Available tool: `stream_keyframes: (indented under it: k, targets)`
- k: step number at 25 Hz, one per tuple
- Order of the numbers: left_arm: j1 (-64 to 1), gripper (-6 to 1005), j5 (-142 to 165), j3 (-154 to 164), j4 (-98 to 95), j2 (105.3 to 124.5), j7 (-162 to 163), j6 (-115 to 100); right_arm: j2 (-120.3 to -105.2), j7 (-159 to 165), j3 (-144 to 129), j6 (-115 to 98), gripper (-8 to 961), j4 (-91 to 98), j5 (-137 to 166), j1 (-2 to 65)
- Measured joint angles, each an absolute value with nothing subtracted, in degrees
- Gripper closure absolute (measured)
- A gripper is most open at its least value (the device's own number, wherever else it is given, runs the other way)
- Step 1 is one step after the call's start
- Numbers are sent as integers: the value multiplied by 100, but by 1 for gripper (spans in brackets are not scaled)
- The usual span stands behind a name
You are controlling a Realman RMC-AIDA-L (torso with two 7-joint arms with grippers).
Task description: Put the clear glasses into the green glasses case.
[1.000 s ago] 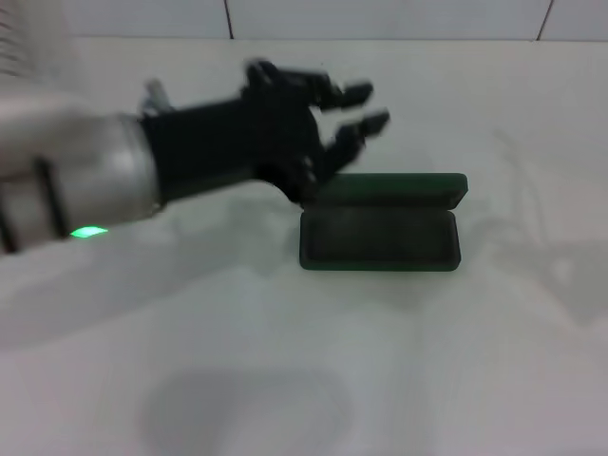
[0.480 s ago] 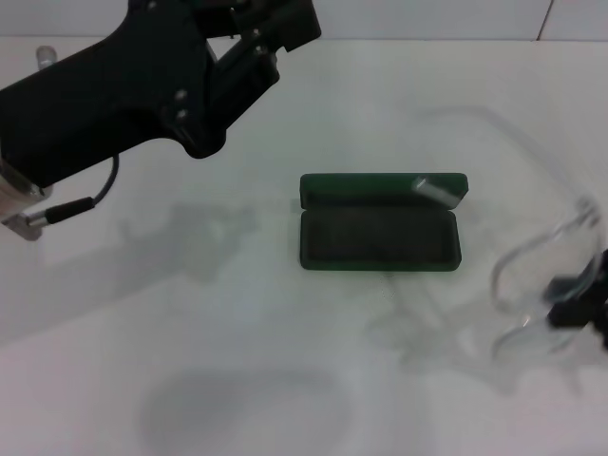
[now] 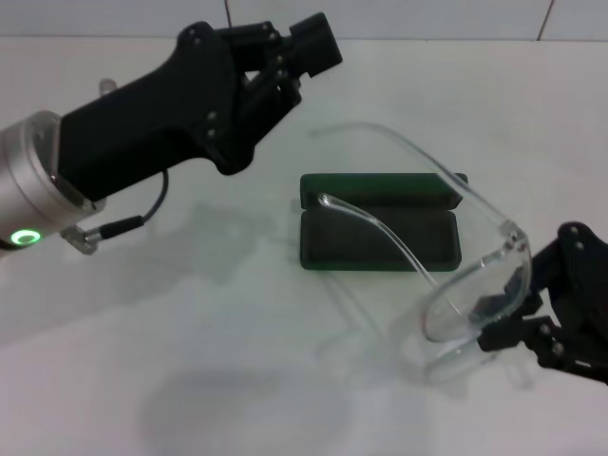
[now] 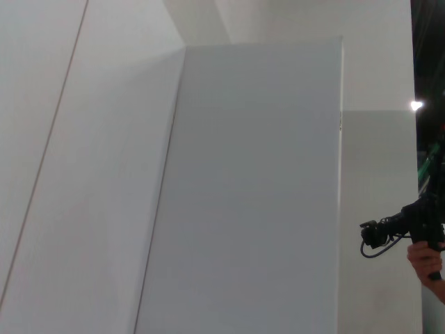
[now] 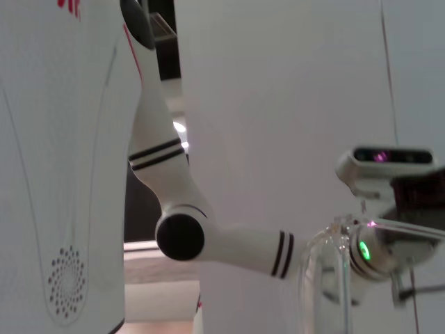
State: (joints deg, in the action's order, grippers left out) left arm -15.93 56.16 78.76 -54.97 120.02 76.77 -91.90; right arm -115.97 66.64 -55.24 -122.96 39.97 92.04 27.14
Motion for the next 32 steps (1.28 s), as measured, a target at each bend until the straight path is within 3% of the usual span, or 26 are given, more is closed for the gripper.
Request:
stream_keyframes:
  k: [9,32]
  targets:
    - [-1806,947,5460,8209,-5032,12010,7265,-9239,-11587,6468,-5524,-12180,883,3769,8923,3041]
    - [-1852,947,5144,8413,-4922,12000,7067,-9588,-11583,6341,-5563,-11955,883,3473,8895,3116]
